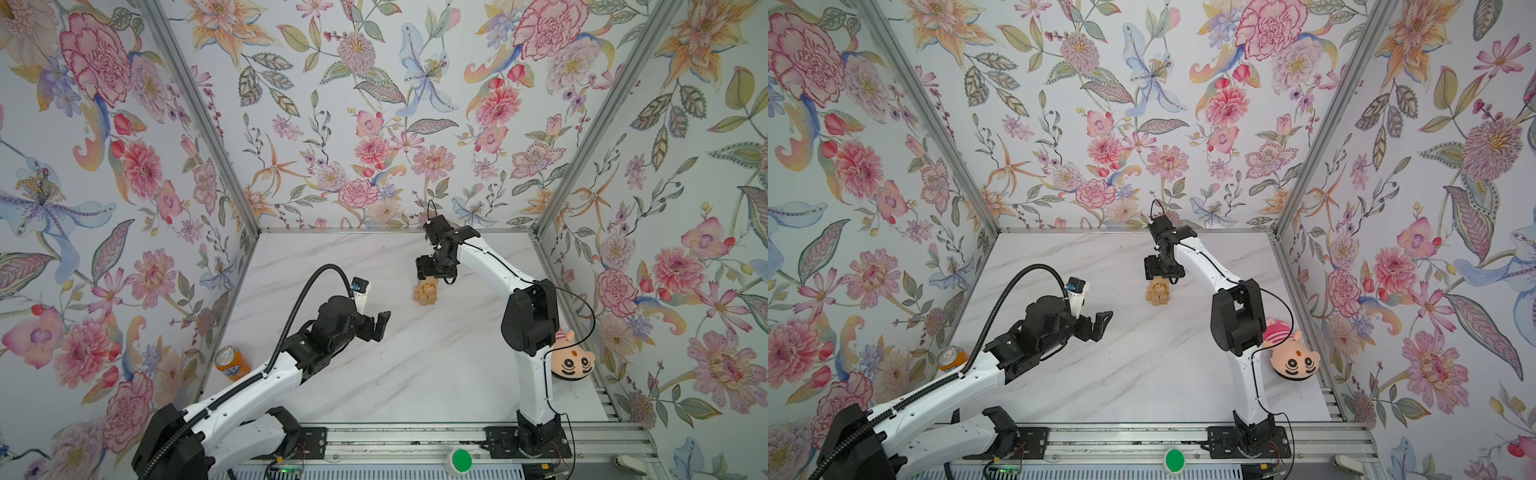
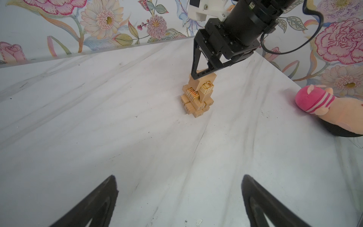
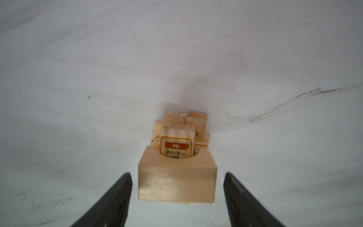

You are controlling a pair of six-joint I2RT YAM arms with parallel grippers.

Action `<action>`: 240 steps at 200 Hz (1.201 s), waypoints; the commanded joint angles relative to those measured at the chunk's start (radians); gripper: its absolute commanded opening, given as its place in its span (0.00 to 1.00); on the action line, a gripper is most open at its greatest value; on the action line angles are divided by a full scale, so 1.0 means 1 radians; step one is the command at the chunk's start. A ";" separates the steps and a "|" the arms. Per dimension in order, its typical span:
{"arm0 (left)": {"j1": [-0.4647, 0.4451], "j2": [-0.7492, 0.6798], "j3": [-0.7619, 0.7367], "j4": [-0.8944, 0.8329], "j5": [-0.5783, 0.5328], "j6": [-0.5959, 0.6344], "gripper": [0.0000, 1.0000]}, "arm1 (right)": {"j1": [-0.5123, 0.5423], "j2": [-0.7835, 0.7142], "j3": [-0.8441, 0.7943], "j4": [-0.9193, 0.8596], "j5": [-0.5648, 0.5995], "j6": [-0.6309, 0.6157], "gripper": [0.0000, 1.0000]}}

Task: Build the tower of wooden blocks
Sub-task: 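Settle the arch block on the printed card block with the right gripper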

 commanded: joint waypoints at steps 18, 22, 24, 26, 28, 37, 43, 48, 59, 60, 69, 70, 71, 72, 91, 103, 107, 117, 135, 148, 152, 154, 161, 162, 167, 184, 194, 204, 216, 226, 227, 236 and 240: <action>0.019 -0.022 -0.021 0.024 0.020 -0.006 0.99 | 0.010 0.025 0.022 -0.029 -0.002 0.014 0.76; 0.019 -0.021 -0.023 0.022 0.020 -0.006 0.99 | 0.009 0.025 0.022 -0.029 -0.002 0.013 0.76; 0.018 -0.021 -0.023 0.022 0.021 -0.006 0.99 | 0.009 0.026 0.022 -0.029 -0.003 0.014 0.76; 0.018 -0.021 -0.023 0.021 0.021 -0.005 0.99 | 0.009 0.026 0.023 -0.030 -0.002 0.014 0.76; 0.020 -0.021 -0.023 0.021 0.021 -0.006 0.99 | 0.010 0.027 0.022 -0.030 -0.002 0.014 0.76; 0.021 -0.023 -0.023 0.022 0.021 -0.006 0.99 | 0.011 0.028 0.022 -0.029 -0.003 0.014 0.76; 0.022 -0.023 -0.024 0.021 0.022 -0.005 0.99 | 0.011 0.029 0.020 -0.028 -0.001 0.014 0.75; 0.022 -0.023 -0.024 0.020 0.021 -0.005 0.99 | 0.012 0.028 0.020 -0.028 0.001 0.013 0.75; 0.024 -0.023 -0.023 0.019 0.023 -0.004 0.99 | 0.013 0.030 0.020 -0.028 0.000 0.013 0.75; 0.024 -0.023 -0.023 0.018 0.023 -0.004 0.99 | 0.012 0.030 0.020 -0.028 -0.001 0.014 0.75; 0.024 -0.023 -0.021 0.017 0.024 -0.004 0.99 | 0.013 0.032 0.019 -0.028 -0.005 0.014 0.75; 0.025 -0.022 -0.021 0.016 0.024 -0.003 0.99 | 0.013 0.032 0.019 -0.028 -0.005 0.013 0.74; 0.025 -0.021 -0.021 0.017 0.024 -0.004 0.99 | 0.013 0.032 0.019 -0.028 -0.005 0.013 0.75; 0.025 -0.021 -0.021 0.017 0.024 -0.004 0.99 | 0.013 0.031 0.019 -0.029 -0.005 0.013 0.75; 0.026 -0.021 -0.019 0.015 0.024 -0.004 0.99 | 0.013 0.034 0.020 -0.028 -0.007 0.012 0.73; 0.026 -0.021 -0.019 0.013 0.023 -0.003 0.99 | 0.012 0.036 0.020 -0.029 -0.008 0.012 0.73; 0.027 -0.021 -0.019 0.013 0.023 -0.004 0.99 | 0.012 0.037 0.021 -0.029 -0.008 0.013 0.72; 0.028 -0.020 -0.017 0.014 0.023 -0.004 0.99 | 0.013 0.039 0.022 -0.029 -0.009 0.011 0.73; 0.027 -0.019 -0.015 0.010 0.025 -0.004 0.99 | 0.013 0.041 0.022 -0.028 -0.009 0.011 0.72; 0.027 -0.018 -0.014 0.012 0.024 -0.002 0.99 | 0.014 0.045 0.021 -0.028 -0.008 0.011 0.70; 0.030 -0.018 -0.014 0.011 0.024 -0.002 0.99 | 0.012 0.044 0.021 -0.028 -0.008 0.011 0.69; 0.030 -0.018 -0.013 0.011 0.024 -0.001 0.99 | 0.012 0.044 0.021 -0.028 -0.008 0.010 0.68; 0.030 -0.017 -0.013 0.011 0.023 -0.002 0.99 | 0.013 0.045 0.021 -0.029 -0.003 0.011 0.65; 0.030 -0.017 -0.013 0.012 0.024 -0.002 0.99 | 0.012 0.045 0.021 -0.029 -0.003 0.012 0.64; 0.031 -0.016 -0.013 0.012 0.023 -0.002 0.99 | 0.012 0.044 0.021 -0.029 -0.001 0.012 0.62; 0.030 -0.016 -0.013 0.011 0.023 -0.004 0.99 | 0.012 0.040 0.021 -0.029 0.006 0.013 0.57; 0.032 -0.016 -0.014 0.012 0.023 -0.003 0.99 | 0.011 0.038 0.021 -0.029 0.010 0.013 0.57; 0.033 -0.018 -0.014 0.011 0.024 -0.005 0.99 | 0.011 0.034 0.021 -0.029 0.014 0.016 0.56; 0.033 -0.018 -0.016 0.013 0.024 -0.006 0.99 | 0.011 0.032 0.023 -0.028 0.016 0.015 0.56; 0.034 -0.018 -0.016 0.013 0.024 -0.007 0.99 | 0.011 0.027 0.023 -0.028 0.015 0.016 0.55; 0.035 -0.018 -0.017 0.014 0.024 -0.007 0.99 | 0.011 0.027 0.023 -0.029 0.016 0.016 0.55; 0.034 -0.018 -0.017 0.015 0.025 -0.007 0.99 | 0.012 0.025 0.025 -0.029 0.018 0.017 0.54; 0.035 -0.018 -0.017 0.014 0.026 -0.007 0.99 | 0.013 0.025 0.025 -0.029 0.020 0.017 0.54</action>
